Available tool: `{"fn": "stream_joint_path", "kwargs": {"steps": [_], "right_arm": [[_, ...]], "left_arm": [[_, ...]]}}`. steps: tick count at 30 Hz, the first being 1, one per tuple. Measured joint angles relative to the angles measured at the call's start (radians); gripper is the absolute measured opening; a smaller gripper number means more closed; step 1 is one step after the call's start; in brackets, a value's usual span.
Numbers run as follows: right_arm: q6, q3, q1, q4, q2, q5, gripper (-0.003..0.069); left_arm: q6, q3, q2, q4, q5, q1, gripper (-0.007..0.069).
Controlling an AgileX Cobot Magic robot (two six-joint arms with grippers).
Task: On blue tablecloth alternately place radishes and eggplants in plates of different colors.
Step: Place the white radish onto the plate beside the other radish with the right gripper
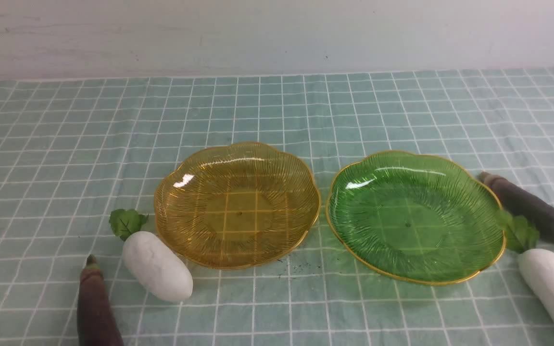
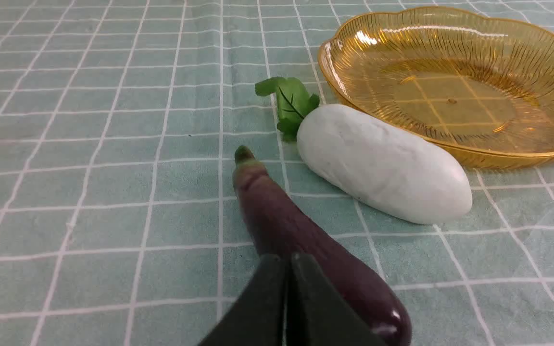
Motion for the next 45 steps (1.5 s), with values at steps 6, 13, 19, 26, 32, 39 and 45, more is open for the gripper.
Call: {"fn": "stream_joint_path", "kwargs": {"steps": [6,13,19,26,32,39,45], "right_arm": [[0.000,0.000,0.000,0.000,0.000,0.000,0.0022],[0.000,0.000,0.000,0.000,0.000,0.000,0.0022],[0.000,0.000,0.000,0.000,0.000,0.000,0.0022],[-0.005,0.000,0.000,0.000,0.000,0.000,0.0022],[-0.008,0.000,0.000,0.000,0.000,0.000,0.0022],[-0.008,0.000,0.000,0.000,0.000,0.000,0.0022],[-0.003,0.000,0.000,0.012,0.000,-0.012,0.0022]], "left_arm": [[0.000,0.000,0.000,0.000,0.000,0.000,-0.0008],[0.000,0.000,0.000,0.038,0.000,0.000,-0.0008],[0.000,0.000,0.000,0.049,0.000,0.000,-0.0008],[0.000,0.000,0.000,0.052,0.000,0.000,-0.0008],[0.000,0.000,0.000,0.052,0.000,0.000,-0.0008],[-0.019,0.000,0.000,0.022,-0.001,0.000,-0.0008],[-0.262,0.003,0.000,-0.377,-0.092,0.000,-0.0008]]}}
